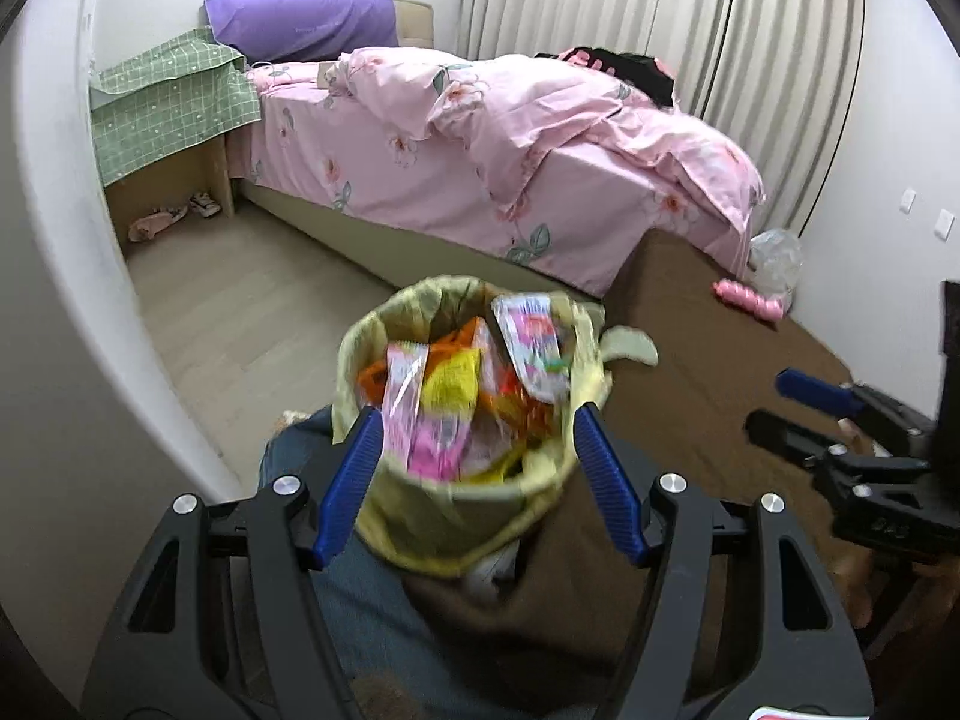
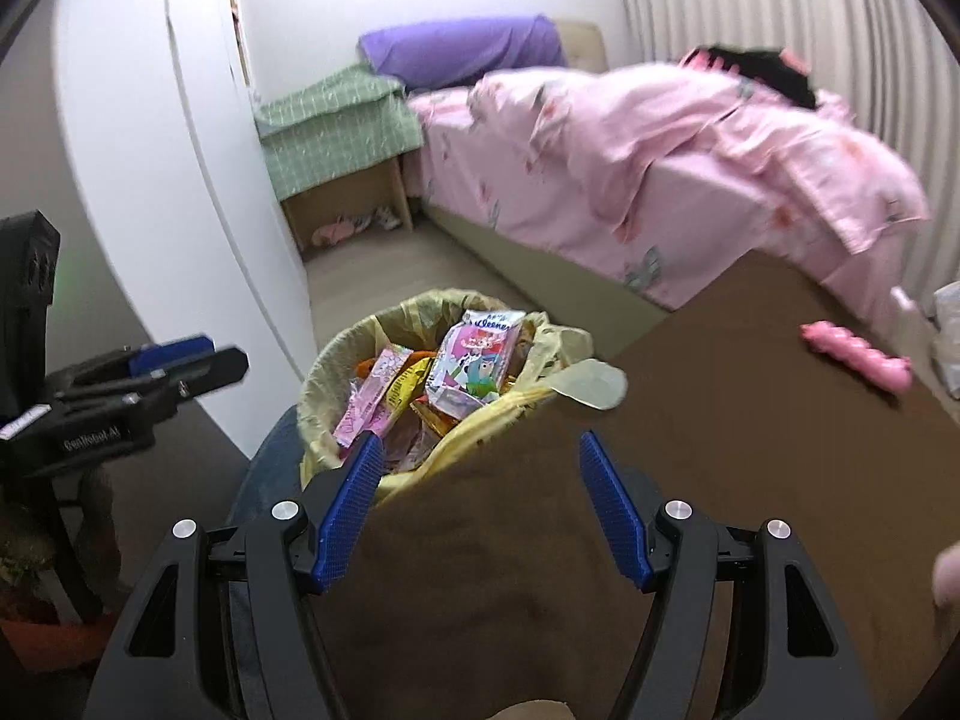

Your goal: Collect trash

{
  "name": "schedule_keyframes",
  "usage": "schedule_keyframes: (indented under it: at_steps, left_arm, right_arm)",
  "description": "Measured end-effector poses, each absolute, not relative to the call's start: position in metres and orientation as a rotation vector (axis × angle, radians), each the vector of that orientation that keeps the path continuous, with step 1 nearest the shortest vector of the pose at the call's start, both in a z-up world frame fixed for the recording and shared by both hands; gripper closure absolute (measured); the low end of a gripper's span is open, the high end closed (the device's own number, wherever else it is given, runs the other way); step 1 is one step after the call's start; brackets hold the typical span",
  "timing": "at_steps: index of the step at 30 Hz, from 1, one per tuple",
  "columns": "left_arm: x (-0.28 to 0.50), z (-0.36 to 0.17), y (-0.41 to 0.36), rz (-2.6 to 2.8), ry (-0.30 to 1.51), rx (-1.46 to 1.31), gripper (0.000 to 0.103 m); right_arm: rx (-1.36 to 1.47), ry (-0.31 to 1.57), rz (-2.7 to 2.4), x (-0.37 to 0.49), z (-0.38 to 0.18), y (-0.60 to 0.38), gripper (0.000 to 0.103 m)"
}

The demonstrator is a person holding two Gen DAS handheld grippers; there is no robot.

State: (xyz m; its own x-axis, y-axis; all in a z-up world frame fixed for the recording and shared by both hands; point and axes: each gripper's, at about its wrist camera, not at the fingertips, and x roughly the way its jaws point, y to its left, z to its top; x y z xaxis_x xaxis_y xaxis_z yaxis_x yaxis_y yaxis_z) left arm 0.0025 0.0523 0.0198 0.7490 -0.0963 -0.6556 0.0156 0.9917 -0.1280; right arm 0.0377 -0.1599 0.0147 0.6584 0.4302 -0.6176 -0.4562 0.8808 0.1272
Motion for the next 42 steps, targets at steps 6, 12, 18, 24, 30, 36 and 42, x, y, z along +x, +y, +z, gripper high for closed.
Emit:
schedule_keyframes:
  at_steps: [6,12,18,24,30,36,42]
  left_arm:
    - [-0.028,0.029,0.029,-0.012,0.689,-0.023,0.04]
    - [-0.041,0.042,0.027,0.053,0.649,0.001,0.04]
    - [-0.046,0.044,0.025,0.043,0.64,0.006,0.04]
    - [-0.046,0.043,0.019,0.038,0.648,0.021,0.04]
    - [-0.043,0.04,0.012,0.033,0.658,0.034,0.04]
    - [-0.04,0.037,0.01,0.04,0.662,0.039,0.04]
    - [-0.039,0.036,0.009,0.042,0.663,0.042,0.04]
  right_arm:
    - [-0.036,0.645,0.442,-0.003,0.022,-0.172,0.039]
    - [-0.009,0.634,0.417,-0.025,0.028,-0.179,0.039]
    - [0.004,0.63,0.408,-0.032,0.027,-0.184,0.039]
    - [0.021,0.631,0.407,-0.031,0.025,-0.187,0.039]
    - [0.023,0.634,0.409,-0.03,0.023,-0.188,0.039]
    - [0.028,0.632,0.405,-0.029,0.02,-0.191,0.039]
    - [0.036,0.637,0.402,-0.028,0.018,-0.194,0.039]
